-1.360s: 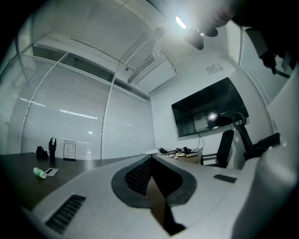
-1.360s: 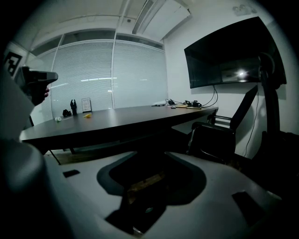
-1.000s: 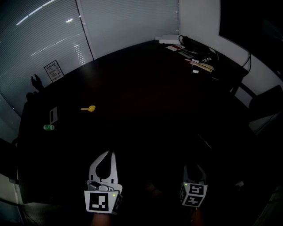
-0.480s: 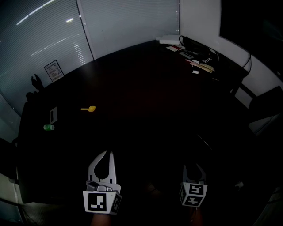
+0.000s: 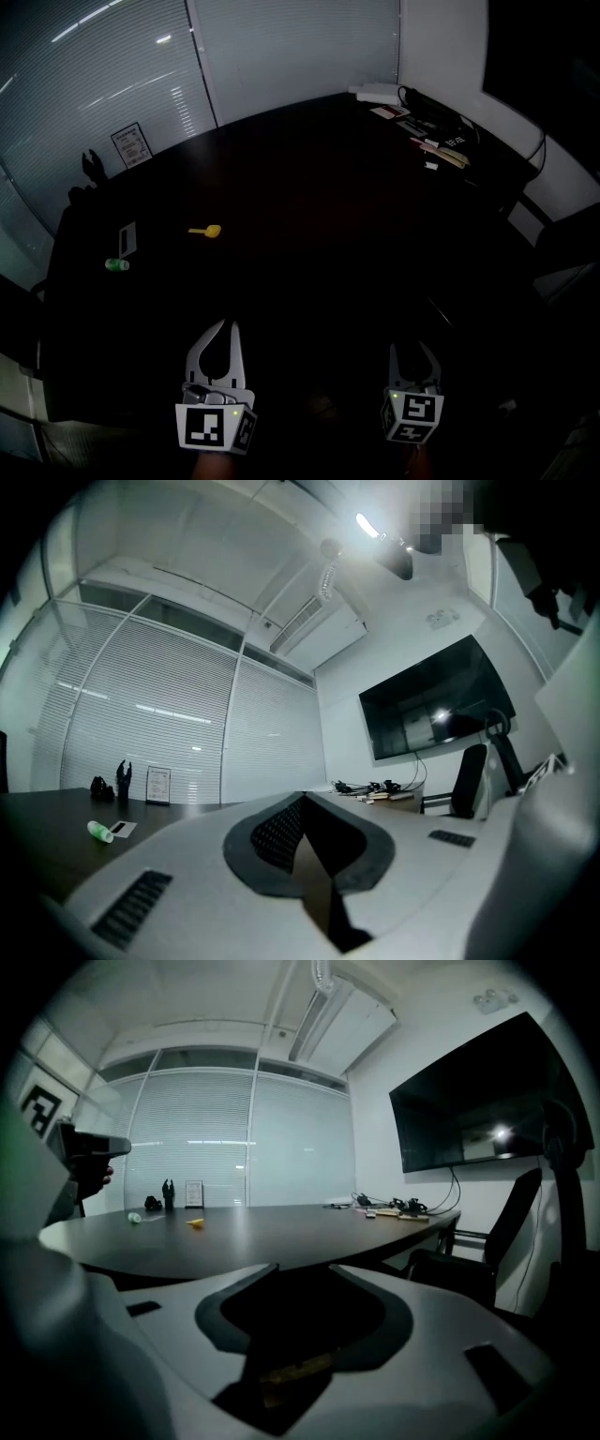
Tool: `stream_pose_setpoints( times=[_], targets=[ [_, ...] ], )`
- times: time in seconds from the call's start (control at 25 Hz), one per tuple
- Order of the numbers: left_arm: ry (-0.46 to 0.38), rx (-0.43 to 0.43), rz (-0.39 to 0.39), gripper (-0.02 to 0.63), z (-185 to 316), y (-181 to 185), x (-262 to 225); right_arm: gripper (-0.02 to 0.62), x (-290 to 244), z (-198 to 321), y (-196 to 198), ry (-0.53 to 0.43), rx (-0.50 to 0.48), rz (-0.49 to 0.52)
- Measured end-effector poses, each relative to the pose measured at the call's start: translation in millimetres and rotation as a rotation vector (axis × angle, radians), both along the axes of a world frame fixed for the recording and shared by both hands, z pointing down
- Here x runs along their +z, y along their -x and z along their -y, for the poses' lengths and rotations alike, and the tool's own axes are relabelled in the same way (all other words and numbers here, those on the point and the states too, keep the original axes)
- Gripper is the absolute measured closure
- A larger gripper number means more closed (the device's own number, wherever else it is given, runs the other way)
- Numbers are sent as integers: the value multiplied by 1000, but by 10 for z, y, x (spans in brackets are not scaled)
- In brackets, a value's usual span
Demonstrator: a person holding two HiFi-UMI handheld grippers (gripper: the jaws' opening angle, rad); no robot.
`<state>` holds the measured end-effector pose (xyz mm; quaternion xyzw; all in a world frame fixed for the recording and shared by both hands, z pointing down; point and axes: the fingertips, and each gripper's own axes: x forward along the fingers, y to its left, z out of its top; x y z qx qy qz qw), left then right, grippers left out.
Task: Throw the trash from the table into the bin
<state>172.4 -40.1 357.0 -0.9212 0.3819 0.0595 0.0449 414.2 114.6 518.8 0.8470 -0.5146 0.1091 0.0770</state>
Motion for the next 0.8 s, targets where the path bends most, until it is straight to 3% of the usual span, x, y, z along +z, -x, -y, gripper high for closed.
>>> stream_pose_setpoints(
  times=[0.12,0.32,0.68,0.8],
  targets=[
    [25,-22,26,609,47,180,56,425,-294,171,115,-52,-30,-40],
    [14,-76,-21,609,133,500,-135,425,-622,423,371,-100,-85,-80],
    [12,-198,-39,609,295,1321,-406,426,-1288,896,1091,-195,-212,-122],
    [9,-244,-37,609,361,1635,-489,488,-1568,1053,1394,-240,-255,-156]
  ],
)
